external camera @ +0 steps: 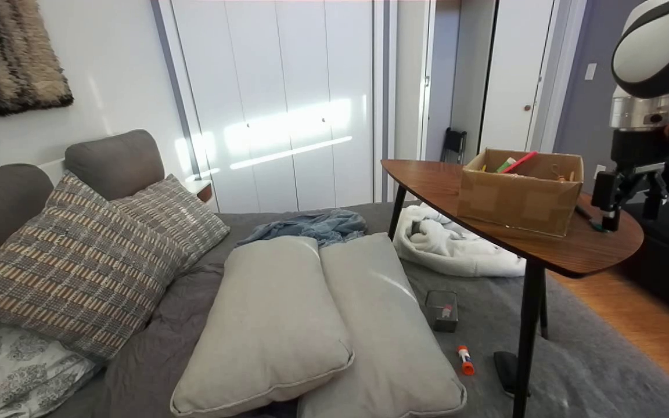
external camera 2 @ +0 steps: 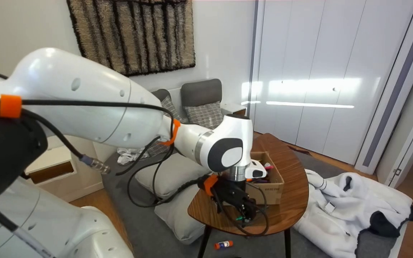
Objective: Put the green pen inside the box
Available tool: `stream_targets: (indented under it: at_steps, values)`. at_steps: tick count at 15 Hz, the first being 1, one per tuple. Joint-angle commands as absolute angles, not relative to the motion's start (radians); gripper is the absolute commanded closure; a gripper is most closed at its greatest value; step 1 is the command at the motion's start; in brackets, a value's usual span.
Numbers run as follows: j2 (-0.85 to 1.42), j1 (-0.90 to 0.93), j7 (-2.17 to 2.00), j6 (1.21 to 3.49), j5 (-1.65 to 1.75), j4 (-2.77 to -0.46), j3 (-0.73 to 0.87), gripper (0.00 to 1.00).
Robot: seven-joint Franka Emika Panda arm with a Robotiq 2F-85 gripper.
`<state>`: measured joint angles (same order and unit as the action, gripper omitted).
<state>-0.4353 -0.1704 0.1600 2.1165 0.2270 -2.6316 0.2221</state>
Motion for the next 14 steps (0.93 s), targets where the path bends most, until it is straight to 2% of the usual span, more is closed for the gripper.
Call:
stream_targets:
  at_steps: [1,11,12,13,14]
  values:
    - [-0.377,-0.199,0.208,2.174,0.192,-2.595,0.268,0.0]
    - [-0.336,-0.192,0.264,2.356,0.022,-2.62,0.314,0.0]
    - [-0.333,-0.191,0.271,2.365,0.011,-2.62,0.314,0.09]
    - [-0.328,-0.191,0.276,2.371,0.002,-2.619,0.314,0.26]
    - [-0.324,-0.191,0.28,2.378,-0.006,-2.619,0.313,0.32]
